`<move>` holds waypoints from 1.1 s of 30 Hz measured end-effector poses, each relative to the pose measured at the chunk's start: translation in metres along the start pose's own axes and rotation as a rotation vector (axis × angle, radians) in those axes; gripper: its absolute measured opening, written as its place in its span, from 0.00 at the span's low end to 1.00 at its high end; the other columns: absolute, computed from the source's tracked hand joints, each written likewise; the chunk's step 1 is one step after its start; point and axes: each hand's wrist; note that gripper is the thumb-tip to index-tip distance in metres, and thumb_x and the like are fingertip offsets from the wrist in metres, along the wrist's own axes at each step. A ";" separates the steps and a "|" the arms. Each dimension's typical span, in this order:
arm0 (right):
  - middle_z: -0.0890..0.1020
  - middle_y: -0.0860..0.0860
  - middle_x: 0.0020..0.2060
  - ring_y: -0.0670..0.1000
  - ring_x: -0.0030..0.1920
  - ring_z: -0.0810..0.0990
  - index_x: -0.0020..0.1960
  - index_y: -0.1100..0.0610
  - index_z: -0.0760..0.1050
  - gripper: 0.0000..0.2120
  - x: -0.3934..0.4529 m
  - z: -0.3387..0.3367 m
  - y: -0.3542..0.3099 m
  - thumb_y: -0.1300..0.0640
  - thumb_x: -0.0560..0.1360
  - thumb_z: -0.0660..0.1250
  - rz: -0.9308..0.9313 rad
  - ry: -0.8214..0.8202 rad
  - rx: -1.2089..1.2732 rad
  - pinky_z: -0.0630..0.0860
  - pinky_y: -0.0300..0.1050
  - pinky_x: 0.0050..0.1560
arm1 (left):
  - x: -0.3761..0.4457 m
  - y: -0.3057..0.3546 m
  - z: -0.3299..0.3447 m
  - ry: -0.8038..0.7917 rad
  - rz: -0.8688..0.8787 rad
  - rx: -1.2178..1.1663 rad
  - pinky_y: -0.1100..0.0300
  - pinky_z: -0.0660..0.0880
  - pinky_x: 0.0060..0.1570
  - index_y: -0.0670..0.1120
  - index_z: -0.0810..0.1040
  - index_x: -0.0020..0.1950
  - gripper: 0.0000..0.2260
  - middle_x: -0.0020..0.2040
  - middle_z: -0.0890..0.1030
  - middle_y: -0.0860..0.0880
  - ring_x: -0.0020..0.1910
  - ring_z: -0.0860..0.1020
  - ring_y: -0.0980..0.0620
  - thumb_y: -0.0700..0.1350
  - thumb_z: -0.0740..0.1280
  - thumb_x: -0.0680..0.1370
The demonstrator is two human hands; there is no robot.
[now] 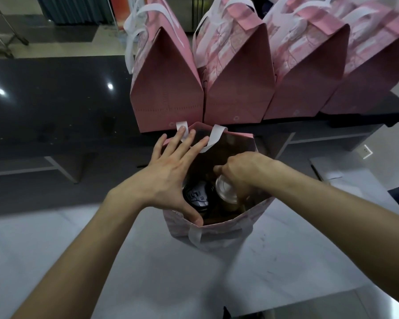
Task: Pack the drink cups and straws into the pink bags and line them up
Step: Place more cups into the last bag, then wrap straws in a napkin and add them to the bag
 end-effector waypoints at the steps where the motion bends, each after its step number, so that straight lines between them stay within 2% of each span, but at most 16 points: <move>1: 0.69 0.46 0.37 0.47 0.35 0.72 0.85 0.47 0.60 0.47 0.002 0.002 0.001 0.42 0.74 0.79 -0.007 0.009 -0.004 0.72 0.44 0.36 | 0.000 0.000 0.000 0.000 0.002 -0.001 0.37 0.29 0.82 0.61 0.28 0.85 0.75 0.86 0.27 0.52 0.81 0.20 0.53 0.84 0.73 0.56; 3: 0.71 0.46 0.36 0.49 0.36 0.74 0.85 0.46 0.61 0.47 0.005 0.007 0.002 0.40 0.72 0.80 -0.024 0.020 -0.023 0.71 0.44 0.34 | 0.000 0.001 0.000 0.004 0.002 -0.001 0.37 0.29 0.82 0.60 0.28 0.86 0.75 0.86 0.27 0.52 0.81 0.21 0.53 0.84 0.73 0.56; 6: 0.70 0.47 0.37 0.52 0.41 0.76 0.85 0.45 0.58 0.48 0.006 0.013 0.000 0.38 0.73 0.79 -0.062 0.029 -0.083 0.74 0.48 0.42 | -0.001 0.005 -0.002 0.000 -0.005 -0.002 0.37 0.30 0.82 0.60 0.30 0.86 0.74 0.86 0.27 0.52 0.81 0.21 0.53 0.84 0.73 0.56; 8: 0.77 0.48 0.43 0.55 0.49 0.79 0.86 0.44 0.57 0.47 0.001 0.011 0.001 0.38 0.75 0.78 -0.069 0.027 -0.074 0.76 0.49 0.48 | -0.002 0.009 -0.005 0.002 -0.007 0.011 0.38 0.29 0.82 0.59 0.32 0.87 0.72 0.87 0.29 0.52 0.82 0.22 0.53 0.83 0.73 0.60; 10: 0.82 0.51 0.60 0.56 0.58 0.82 0.85 0.45 0.58 0.44 -0.009 0.003 0.005 0.40 0.77 0.76 -0.071 0.085 0.031 0.81 0.52 0.57 | -0.002 0.015 -0.011 0.043 -0.007 0.047 0.39 0.31 0.83 0.58 0.40 0.89 0.64 0.90 0.38 0.50 0.85 0.27 0.51 0.80 0.73 0.65; 11: 0.82 0.51 0.65 0.56 0.60 0.82 0.84 0.45 0.61 0.41 -0.016 -0.003 0.009 0.41 0.77 0.75 -0.067 0.145 0.123 0.82 0.53 0.59 | -0.002 0.020 -0.015 0.093 -0.008 0.066 0.40 0.33 0.84 0.57 0.48 0.90 0.59 0.90 0.46 0.49 0.87 0.33 0.50 0.77 0.73 0.69; 12: 0.82 0.50 0.65 0.55 0.60 0.82 0.82 0.46 0.65 0.37 -0.025 -0.008 0.015 0.42 0.77 0.75 -0.066 0.212 0.230 0.82 0.54 0.59 | -0.001 0.025 -0.020 0.156 -0.006 0.078 0.41 0.36 0.84 0.56 0.56 0.89 0.52 0.89 0.56 0.50 0.89 0.41 0.49 0.73 0.74 0.72; 14: 0.85 0.48 0.60 0.52 0.57 0.83 0.73 0.46 0.74 0.25 -0.048 -0.013 0.034 0.44 0.78 0.73 -0.073 0.360 0.438 0.82 0.54 0.57 | 0.002 0.038 -0.029 0.281 0.008 0.087 0.43 0.48 0.84 0.53 0.71 0.82 0.38 0.80 0.71 0.50 0.86 0.58 0.47 0.64 0.76 0.76; 16: 0.87 0.44 0.52 0.48 0.52 0.85 0.63 0.46 0.81 0.12 -0.078 -0.003 0.059 0.48 0.80 0.71 -0.059 0.575 0.671 0.83 0.51 0.55 | 0.010 0.054 -0.035 0.396 0.022 0.070 0.46 0.65 0.75 0.50 0.80 0.74 0.28 0.68 0.78 0.49 0.72 0.73 0.46 0.58 0.77 0.77; 18: 0.87 0.41 0.43 0.44 0.45 0.86 0.53 0.45 0.83 0.03 -0.108 0.023 0.087 0.52 0.80 0.71 0.003 0.785 0.896 0.83 0.43 0.49 | 0.023 0.076 -0.037 0.450 0.022 0.047 0.47 0.73 0.65 0.49 0.82 0.70 0.23 0.61 0.79 0.50 0.62 0.77 0.47 0.56 0.76 0.77; 20: 0.86 0.42 0.39 0.44 0.42 0.85 0.50 0.46 0.83 0.03 -0.124 0.061 0.119 0.54 0.80 0.72 0.136 0.900 0.973 0.81 0.39 0.45 | 0.041 0.101 -0.036 0.427 0.042 0.051 0.47 0.75 0.63 0.49 0.83 0.70 0.23 0.61 0.79 0.51 0.61 0.78 0.48 0.57 0.75 0.78; 22: 0.84 0.42 0.38 0.46 0.41 0.83 0.50 0.48 0.82 0.03 -0.125 0.114 0.153 0.55 0.79 0.72 0.341 0.870 0.935 0.78 0.43 0.44 | 0.063 0.128 -0.029 0.383 0.073 0.078 0.46 0.75 0.65 0.51 0.82 0.70 0.22 0.63 0.79 0.51 0.63 0.78 0.48 0.57 0.74 0.79; 25: 0.84 0.46 0.39 0.56 0.45 0.83 0.49 0.51 0.83 0.02 -0.116 0.206 0.198 0.57 0.78 0.71 0.600 0.644 0.864 0.75 0.46 0.44 | 0.100 0.170 -0.010 0.352 0.084 0.089 0.47 0.74 0.65 0.52 0.82 0.71 0.21 0.64 0.80 0.51 0.63 0.78 0.48 0.58 0.74 0.80; 27: 0.87 0.52 0.43 0.58 0.46 0.85 0.48 0.53 0.84 0.04 -0.110 0.263 0.211 0.59 0.77 0.71 0.638 0.496 0.921 0.80 0.49 0.46 | 0.125 0.197 0.008 0.332 0.068 0.048 0.46 0.75 0.65 0.51 0.82 0.70 0.21 0.64 0.80 0.50 0.63 0.78 0.47 0.57 0.74 0.80; 29: 0.87 0.52 0.43 0.57 0.46 0.85 0.47 0.53 0.84 0.04 -0.102 0.307 0.214 0.59 0.76 0.72 0.631 0.395 0.984 0.80 0.48 0.45 | 0.151 0.220 0.031 0.296 0.034 0.024 0.45 0.75 0.67 0.52 0.81 0.71 0.21 0.65 0.81 0.51 0.64 0.79 0.47 0.58 0.73 0.81; 33: 0.86 0.57 0.43 0.60 0.48 0.84 0.48 0.60 0.83 0.06 -0.073 0.343 0.220 0.58 0.78 0.72 0.612 0.365 1.044 0.80 0.50 0.47 | 0.192 0.251 0.086 0.168 -0.101 -0.029 0.48 0.76 0.67 0.52 0.81 0.72 0.20 0.66 0.82 0.52 0.66 0.79 0.49 0.59 0.72 0.82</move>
Point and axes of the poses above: each hand's wrist, its own x-axis towards the middle knuckle, its own z-axis out of the palm, y = z × x
